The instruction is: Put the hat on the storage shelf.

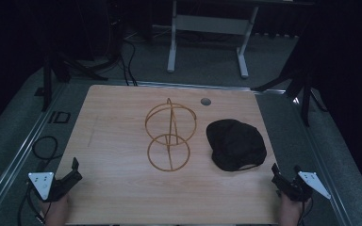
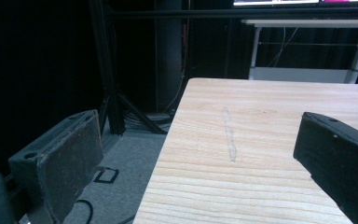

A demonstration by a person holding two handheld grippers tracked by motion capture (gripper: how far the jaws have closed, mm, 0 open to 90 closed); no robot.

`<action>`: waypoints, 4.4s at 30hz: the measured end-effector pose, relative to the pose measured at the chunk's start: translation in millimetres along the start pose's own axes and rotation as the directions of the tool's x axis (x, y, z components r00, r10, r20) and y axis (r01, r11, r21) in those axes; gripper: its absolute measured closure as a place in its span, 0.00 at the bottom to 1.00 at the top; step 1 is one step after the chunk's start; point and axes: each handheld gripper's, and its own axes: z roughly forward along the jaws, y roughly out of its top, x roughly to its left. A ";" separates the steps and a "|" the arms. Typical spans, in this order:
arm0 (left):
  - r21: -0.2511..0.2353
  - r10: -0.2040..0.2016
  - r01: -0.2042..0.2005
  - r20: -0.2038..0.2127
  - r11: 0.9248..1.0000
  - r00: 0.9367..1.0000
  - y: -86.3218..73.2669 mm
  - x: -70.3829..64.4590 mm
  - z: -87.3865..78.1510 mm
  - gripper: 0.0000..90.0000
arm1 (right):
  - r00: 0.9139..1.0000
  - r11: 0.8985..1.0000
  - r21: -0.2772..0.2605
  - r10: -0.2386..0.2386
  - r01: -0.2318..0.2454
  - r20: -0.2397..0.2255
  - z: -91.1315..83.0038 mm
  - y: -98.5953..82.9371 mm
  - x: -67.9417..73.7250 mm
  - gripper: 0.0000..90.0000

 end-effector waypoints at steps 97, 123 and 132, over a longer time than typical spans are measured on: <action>0.036 -0.001 -0.001 0.074 0.999 0.997 0.7 -2.5 1.2 0.02 | 0.931 0.976 0.034 -0.196 0.217 -0.308 39.3 110.0 94.8 0.97; 0.030 0.020 -0.022 0.080 0.999 0.997 -0.2 -4.3 1.8 0.02 | 0.921 0.969 -0.142 -0.238 0.202 -0.310 -6.1 208.9 98.7 0.97; 0.036 0.017 -0.020 0.089 0.999 0.996 0.2 -4.4 2.5 0.02 | 0.902 0.950 -0.229 -0.280 0.212 -0.329 -18.2 247.5 121.8 0.97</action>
